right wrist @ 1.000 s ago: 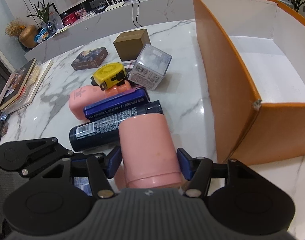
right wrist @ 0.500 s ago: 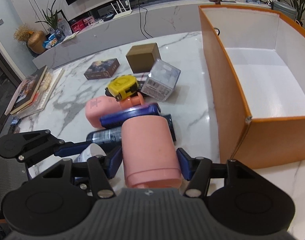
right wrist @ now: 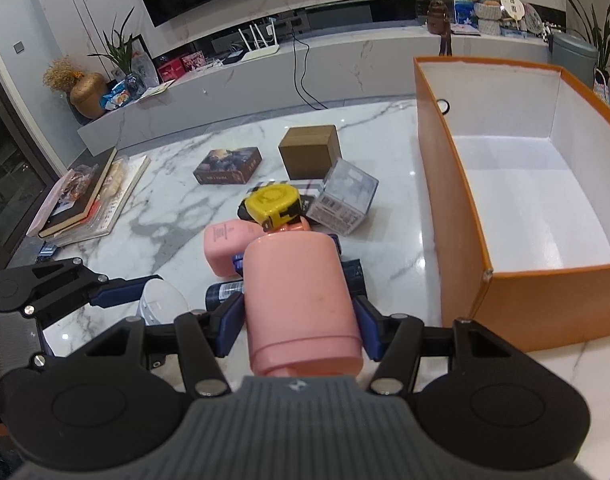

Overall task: Organize rigid objects
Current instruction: 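Lift and carry the pink cup and white jar over the orange box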

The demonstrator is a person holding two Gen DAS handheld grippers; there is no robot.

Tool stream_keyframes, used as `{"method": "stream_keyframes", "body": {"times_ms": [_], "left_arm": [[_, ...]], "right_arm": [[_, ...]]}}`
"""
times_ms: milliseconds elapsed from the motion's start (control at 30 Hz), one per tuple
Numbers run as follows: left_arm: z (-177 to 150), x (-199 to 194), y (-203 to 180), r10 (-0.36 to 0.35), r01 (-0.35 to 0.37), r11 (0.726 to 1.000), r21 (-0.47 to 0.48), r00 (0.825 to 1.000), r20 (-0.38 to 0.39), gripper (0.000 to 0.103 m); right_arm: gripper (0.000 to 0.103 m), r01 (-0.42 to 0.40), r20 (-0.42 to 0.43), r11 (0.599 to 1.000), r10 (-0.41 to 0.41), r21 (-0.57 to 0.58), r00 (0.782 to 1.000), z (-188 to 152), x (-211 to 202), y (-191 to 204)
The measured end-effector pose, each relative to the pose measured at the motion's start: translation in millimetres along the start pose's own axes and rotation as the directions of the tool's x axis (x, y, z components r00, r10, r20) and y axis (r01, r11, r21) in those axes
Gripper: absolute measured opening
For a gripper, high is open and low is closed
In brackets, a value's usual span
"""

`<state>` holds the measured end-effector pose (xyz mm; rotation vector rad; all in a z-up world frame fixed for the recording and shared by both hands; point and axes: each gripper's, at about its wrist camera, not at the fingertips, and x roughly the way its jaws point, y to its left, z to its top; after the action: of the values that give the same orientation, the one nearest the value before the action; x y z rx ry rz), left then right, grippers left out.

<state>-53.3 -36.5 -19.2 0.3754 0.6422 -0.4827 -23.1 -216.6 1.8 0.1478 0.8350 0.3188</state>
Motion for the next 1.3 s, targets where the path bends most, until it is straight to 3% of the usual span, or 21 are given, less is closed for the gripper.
{"method": "stream_keyframes", "body": {"times_ms": [400, 667, 900, 1033, 1300], "left_arm": [[10.3, -12.0, 6.7, 0.084, -0.083, 0.996, -0.031, 0.995, 0.05, 0.051], [24.9, -23.9, 9.8, 0.071, -0.068, 0.996, -0.052, 0.995, 0.064, 0.051], [62.7, -36.2, 12.3, 0.025, -0.016, 0.994, -0.108, 0.996, 0.086, 0.051], [96.0, -45.0, 8.6, 0.009, 0.004, 0.993, -0.119, 0.993, 0.114, 0.051], [165.7, -42.9, -3.5, -0.044, 0.068, 0.988, -0.141, 0.985, 0.167, 0.051]], "right_arm": [[0.06, 0.001, 0.051, 1.0, -0.001, -0.003, 0.999, 5.2, -18.9, 2.5], [0.06, 0.018, 0.106, 0.999, -0.014, -0.035, 0.994, 13.4, -33.3, 4.9], [0.06, 0.014, 0.184, 0.999, -0.005, -0.045, 0.983, 44.2, -64.1, -0.4], [0.06, 0.032, 0.251, 0.999, -0.024, -0.027, 0.968, 69.0, -89.2, -12.6], [0.059, 0.079, 0.299, 0.996, -0.065, -0.036, 0.952, 121.1, -113.2, -45.3]]}}
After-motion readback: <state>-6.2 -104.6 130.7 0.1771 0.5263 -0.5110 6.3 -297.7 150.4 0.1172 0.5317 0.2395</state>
